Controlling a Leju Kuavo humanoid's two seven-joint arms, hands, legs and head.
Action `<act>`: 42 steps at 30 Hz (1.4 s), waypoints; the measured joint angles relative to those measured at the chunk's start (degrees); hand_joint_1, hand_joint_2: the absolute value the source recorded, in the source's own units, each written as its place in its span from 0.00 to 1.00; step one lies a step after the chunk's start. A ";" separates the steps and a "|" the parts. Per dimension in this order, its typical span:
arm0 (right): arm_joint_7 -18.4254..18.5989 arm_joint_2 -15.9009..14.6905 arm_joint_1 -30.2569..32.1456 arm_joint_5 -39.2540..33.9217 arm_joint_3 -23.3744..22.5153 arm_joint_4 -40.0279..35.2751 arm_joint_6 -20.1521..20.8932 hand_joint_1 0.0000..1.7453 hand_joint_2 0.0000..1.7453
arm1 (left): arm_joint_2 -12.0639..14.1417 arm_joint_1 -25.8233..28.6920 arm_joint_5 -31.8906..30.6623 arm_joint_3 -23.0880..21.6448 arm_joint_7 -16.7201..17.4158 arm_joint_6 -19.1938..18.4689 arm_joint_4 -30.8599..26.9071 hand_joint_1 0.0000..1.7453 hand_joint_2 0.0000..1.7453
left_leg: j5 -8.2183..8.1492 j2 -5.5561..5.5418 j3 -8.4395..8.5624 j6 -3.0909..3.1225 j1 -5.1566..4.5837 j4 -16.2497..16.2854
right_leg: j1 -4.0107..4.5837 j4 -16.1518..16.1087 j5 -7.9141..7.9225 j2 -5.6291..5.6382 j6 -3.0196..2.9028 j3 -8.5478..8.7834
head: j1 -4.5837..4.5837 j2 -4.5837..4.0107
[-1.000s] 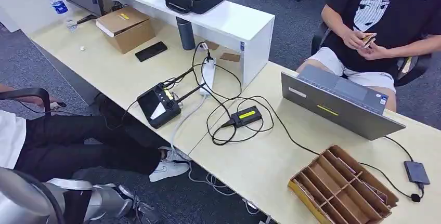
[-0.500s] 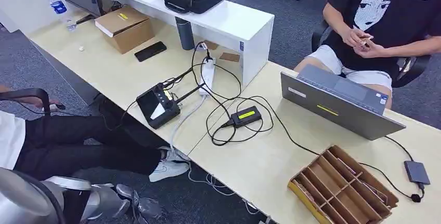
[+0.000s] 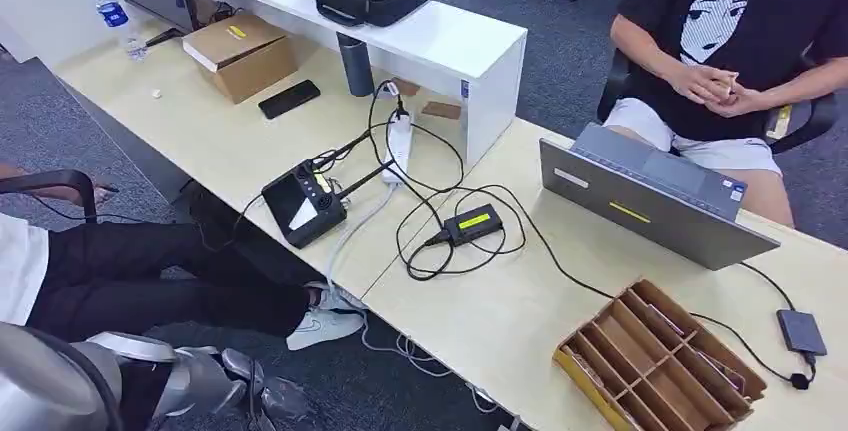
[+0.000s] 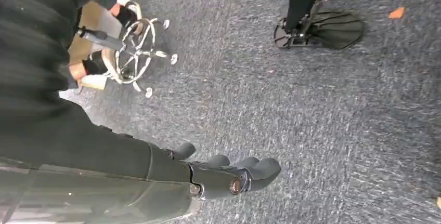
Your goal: Pass the card to the sensor for recognition and then transmit it.
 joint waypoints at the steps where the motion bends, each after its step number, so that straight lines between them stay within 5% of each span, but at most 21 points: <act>1: 0.04 0.00 0.07 0.00 0.00 0.00 -0.02 0.00 1.00 | -0.02 0.17 0.67 -0.02 0.84 -0.74 0.00 0.00 1.00 | -0.01 0.00 0.00 0.00 0.00 0.00 | 0.00 0.00 -0.01 0.00 0.00 0.00 | -0.02 0.00; 6: 0.26 0.00 0.77 -0.96 -0.02 0.00 -0.55 0.00 1.00 | -1.86 1.86 14.59 3.97 3.25 -9.76 0.02 0.00 1.00 | -0.05 -0.01 -0.01 -0.01 0.00 0.00 | 0.00 -0.02 -0.03 -0.01 0.02 0.00 | 0.00 0.00; 11: -0.26 0.00 1.56 -1.47 -0.11 0.00 -1.27 0.00 1.00 | -4.37 2.89 20.68 8.20 4.96 -11.15 0.68 0.00 1.00 | -0.07 0.00 0.00 0.02 -0.01 0.00 | -0.01 -0.03 -0.02 -0.01 0.02 0.01 | -0.02 0.00; 19: -0.50 0.00 2.23 -1.86 -0.92 0.00 -1.35 0.00 1.00 | -6.49 3.22 22.34 10.21 5.29 -10.67 1.55 0.00 1.00 | -0.06 -0.01 0.00 0.02 0.00 0.00 | 0.00 -0.02 -0.02 -0.01 0.02 0.01 | 0.00 0.00; 29: 0.11 0.00 2.24 -1.70 -1.35 0.00 -1.49 0.00 1.00 | -8.24 3.48 29.77 13.51 8.25 -18.56 3.63 0.00 1.00 | -0.06 -0.01 -0.01 0.02 0.00 0.00 | 0.00 -0.02 -0.03 -0.01 0.02 0.01 | -0.02 0.00; 42: 0.61 0.00 2.20 -1.62 -1.46 -0.02 -1.86 0.00 1.00 | -9.20 3.74 32.33 15.30 11.10 -20.76 4.96 0.00 1.00 | -0.07 -0.01 -0.01 0.02 0.00 0.00 | 0.00 -0.01 -0.03 -0.02 0.02 0.01 | -0.02 0.00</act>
